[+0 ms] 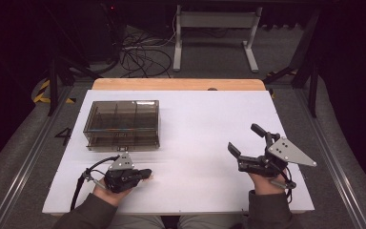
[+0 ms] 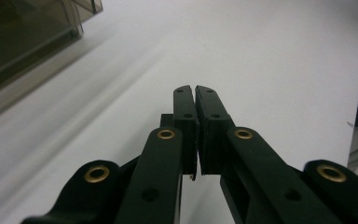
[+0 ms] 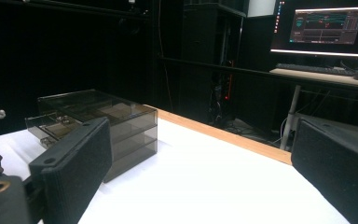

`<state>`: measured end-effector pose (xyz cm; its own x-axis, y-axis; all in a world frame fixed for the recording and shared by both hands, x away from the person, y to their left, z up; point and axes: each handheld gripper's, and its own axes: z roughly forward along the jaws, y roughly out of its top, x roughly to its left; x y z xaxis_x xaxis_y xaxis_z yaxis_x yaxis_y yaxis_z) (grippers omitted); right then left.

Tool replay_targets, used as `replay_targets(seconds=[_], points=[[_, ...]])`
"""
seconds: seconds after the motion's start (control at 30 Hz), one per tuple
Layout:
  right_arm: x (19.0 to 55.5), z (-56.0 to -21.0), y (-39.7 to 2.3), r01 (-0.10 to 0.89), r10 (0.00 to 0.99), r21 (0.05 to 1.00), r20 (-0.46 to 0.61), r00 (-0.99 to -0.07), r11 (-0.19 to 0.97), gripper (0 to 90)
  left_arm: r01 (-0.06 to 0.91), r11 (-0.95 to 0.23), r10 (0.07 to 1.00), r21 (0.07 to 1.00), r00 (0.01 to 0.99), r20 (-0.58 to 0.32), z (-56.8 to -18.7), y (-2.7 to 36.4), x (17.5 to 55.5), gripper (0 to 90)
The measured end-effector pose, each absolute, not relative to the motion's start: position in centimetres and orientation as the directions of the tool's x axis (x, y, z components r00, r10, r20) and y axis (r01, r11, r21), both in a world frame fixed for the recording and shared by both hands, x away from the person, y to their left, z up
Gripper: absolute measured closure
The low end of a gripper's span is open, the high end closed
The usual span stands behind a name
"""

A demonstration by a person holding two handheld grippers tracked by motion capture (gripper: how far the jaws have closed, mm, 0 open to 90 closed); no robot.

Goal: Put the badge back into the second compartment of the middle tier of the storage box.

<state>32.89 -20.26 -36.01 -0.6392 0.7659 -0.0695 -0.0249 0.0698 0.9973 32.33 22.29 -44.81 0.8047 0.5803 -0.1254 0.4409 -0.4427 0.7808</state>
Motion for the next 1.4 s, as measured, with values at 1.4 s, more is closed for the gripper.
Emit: replay_targets(seconds=[1.4], points=[[32.9, -36.1, -20.1, -0.024, 0.763, 0.997, -0.071, -0.643, 0.073, 6.2, 0.370, -0.392, 0.611, 0.842, 0.789, -0.062, -44.0, 22.9, 31.8, 87.8]])
